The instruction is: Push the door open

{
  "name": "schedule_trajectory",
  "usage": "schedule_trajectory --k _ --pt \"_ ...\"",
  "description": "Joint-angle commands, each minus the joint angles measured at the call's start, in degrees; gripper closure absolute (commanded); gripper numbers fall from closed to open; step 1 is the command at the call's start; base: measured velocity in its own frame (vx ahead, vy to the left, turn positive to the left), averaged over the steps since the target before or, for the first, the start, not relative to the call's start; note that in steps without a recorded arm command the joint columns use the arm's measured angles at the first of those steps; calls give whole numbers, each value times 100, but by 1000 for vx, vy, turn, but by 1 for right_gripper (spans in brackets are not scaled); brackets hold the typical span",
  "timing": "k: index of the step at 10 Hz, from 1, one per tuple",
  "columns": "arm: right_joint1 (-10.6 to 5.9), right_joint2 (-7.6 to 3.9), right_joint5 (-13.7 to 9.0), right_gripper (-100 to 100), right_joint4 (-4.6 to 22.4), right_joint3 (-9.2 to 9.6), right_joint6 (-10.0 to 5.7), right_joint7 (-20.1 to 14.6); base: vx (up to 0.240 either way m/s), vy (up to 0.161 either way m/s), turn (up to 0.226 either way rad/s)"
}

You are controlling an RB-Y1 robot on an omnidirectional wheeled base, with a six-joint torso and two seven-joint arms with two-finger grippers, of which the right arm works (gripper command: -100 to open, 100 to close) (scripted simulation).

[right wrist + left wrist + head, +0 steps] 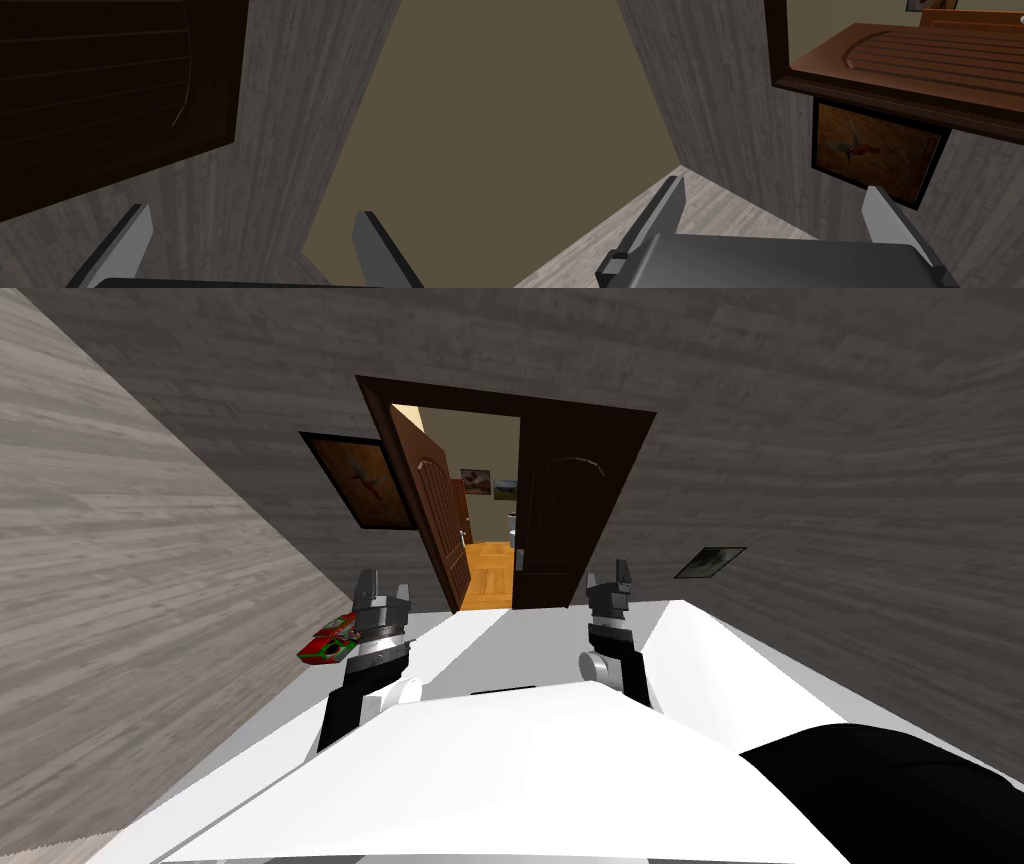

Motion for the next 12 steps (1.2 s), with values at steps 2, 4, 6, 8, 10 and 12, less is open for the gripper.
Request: schedule_trajectory --k 2,4,6,8,10,12 --pt "-146 -71 28 -100 291 -11 17 -1 143 -20 11" --pt "-273 -121 52 -100 542 -21 32 -1 164 11 12" --pt "-430 -175 82 -100 854 -33 50 -2 145 -2 9" --pt "-549 -211 105 -100 1090 -41 64 -2 112 -6 11" --pt "-683 -243 130 -100 1356 -52 80 -3 87 -3 9" --pt "-821 -275 156 -100 1630 -62 96 -3 96 -14 11"
